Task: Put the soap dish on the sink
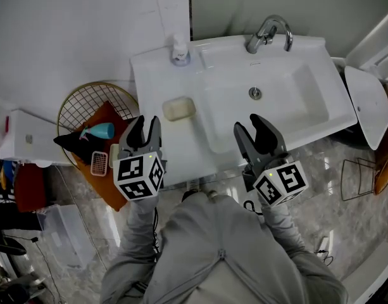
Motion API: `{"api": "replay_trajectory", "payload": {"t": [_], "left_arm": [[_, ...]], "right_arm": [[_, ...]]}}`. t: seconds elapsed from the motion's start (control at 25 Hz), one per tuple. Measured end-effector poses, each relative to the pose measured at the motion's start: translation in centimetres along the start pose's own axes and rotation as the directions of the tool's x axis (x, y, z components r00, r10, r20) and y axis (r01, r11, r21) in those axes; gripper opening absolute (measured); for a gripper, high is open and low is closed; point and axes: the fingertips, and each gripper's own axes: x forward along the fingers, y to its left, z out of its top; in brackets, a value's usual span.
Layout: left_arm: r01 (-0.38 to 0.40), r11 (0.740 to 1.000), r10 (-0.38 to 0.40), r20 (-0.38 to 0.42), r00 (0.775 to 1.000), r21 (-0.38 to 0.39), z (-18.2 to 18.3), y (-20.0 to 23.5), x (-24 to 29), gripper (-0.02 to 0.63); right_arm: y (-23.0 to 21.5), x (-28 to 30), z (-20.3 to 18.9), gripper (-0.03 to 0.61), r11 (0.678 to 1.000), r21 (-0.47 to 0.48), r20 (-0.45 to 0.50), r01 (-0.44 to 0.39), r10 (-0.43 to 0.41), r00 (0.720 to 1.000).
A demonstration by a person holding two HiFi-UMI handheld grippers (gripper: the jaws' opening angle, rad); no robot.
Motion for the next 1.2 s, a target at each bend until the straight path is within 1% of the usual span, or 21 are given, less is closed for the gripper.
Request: {"api": "replay_trajectory", "payload": {"t": [0.16,0.32,0.52,0.68,0.92,1.2], "left_arm": [[-0.006,1.0,0.006,0.038,0.999,0.014,0.5,-0.4,-2.1,0.199],[-0.022,0.998,0.018,0.076,0.997,0.054,1.0,-0.7,-4.2,0.199],[-0.057,0.993,0.046,0.1,0.994,0.107,1.0,-0.5,-6.2,0.199],[-0.059,0.993,0.046,0.127,0.991,0.099,1.1,-0.9,-7.3,0.199],[-0.086,0.988,0.067,0.149,0.987,0.13,0.8,-1.7,-8.8,0.199],[-0.088,0.988,0.066,0.164,0.984,0.128,0.7,-2.9,-10.0,0.199]], "right_arm": [[0.5,-0.2,0.1,0.187,1.0,-0.002,0.004,-0.011,0.011,1.0],[0.7,-0.4,0.3,0.187,1.0,-0.004,0.009,-0.019,0.019,1.0],[1.0,-0.5,0.2,0.187,1.0,-0.006,0.011,-0.031,0.031,0.999],[1.2,-0.6,0.2,0.187,0.999,-0.005,0.015,-0.042,0.042,0.999],[1.7,-0.9,0.2,0.187,0.998,-0.008,0.008,-0.056,0.056,0.998],[2.0,-1.2,-0.1,0.187,0.997,-0.009,0.009,-0.075,0.075,0.997]]}}
